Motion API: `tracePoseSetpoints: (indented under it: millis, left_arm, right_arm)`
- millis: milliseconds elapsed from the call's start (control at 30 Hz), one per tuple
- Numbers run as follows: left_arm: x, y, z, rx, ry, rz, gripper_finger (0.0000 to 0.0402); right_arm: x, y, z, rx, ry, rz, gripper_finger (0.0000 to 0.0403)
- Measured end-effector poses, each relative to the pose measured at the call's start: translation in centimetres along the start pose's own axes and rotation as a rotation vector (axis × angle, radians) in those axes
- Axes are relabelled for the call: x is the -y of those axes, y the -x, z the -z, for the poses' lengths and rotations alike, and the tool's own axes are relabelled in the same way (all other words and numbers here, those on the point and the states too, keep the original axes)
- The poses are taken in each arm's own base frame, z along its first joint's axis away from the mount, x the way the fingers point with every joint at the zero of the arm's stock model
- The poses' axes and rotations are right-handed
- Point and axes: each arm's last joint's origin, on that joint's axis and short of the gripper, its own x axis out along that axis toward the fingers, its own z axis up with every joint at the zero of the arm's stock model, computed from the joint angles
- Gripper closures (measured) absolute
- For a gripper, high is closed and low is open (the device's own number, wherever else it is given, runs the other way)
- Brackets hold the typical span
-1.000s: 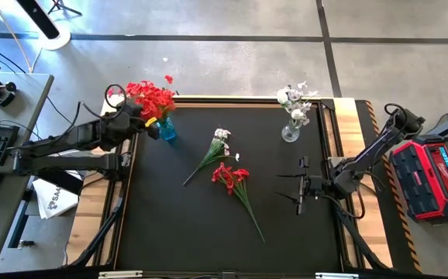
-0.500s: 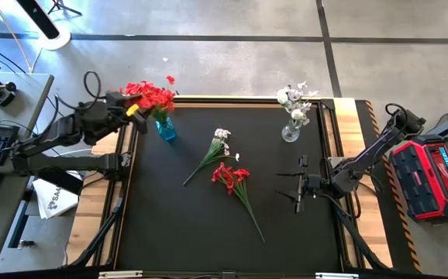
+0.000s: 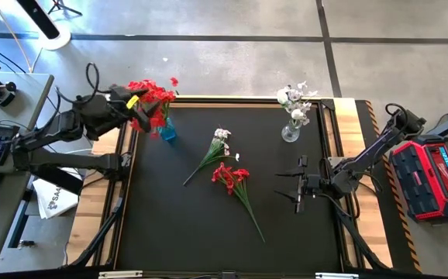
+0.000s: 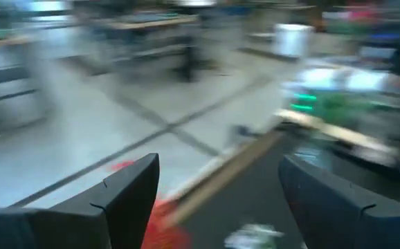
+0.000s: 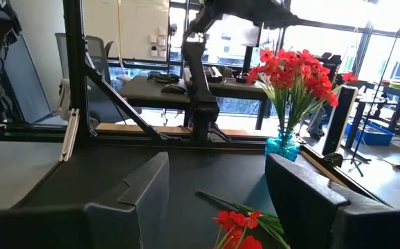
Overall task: Sort flowers into vase by color
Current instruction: Put the red flowers into the blue vase
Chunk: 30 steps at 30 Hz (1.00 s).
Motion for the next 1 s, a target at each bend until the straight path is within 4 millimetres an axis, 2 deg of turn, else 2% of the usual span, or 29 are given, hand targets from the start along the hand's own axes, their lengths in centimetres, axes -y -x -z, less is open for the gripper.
tracePoseSetpoints:
  millis: [100,200,300,400,533,700,867,1000]
  left_arm:
    - [2.4,-0.6,-0.2,-0.047,-0.061,0.188,0.0125]
    - [5.2,-1.6,1.1,-0.146,-0.143,0.256,0.0135]
    - [7.5,-2.4,3.5,-0.294,-0.239,0.189,0.0141]
    - [8.5,-3.0,6.1,-0.429,-0.293,0.001,0.0142]
    - [7.7,-3.3,8.1,-0.502,-0.315,-0.288,0.0142]
    - [5.5,-3.5,8.7,-0.532,-0.329,-0.539,0.0142]
    - [4.2,-3.6,8.5,-0.557,-0.32,-0.609,0.0142]
    - [4.2,-3.1,7.4,-0.568,-0.256,-0.564,0.0142]
  right_arm:
    - [0.1,-0.1,0.0,0.0,-0.002,0.009,0.019]
    - [0.3,-0.2,0.0,-0.001,-0.023,0.019,0.019]
    - [0.3,-0.3,0.1,-0.009,-0.034,0.019,0.019]
    - [0.3,-0.3,0.2,-0.016,-0.027,0.019,0.019]
    - [0.3,-0.3,0.2,-0.018,-0.026,0.018,0.019]
    - [0.3,-0.3,0.2,-0.018,-0.033,0.018,0.019]
    - [0.3,-0.3,0.2,-0.018,-0.028,0.018,0.019]
    - [0.3,-0.3,0.3,-0.024,-0.035,0.018,0.019]
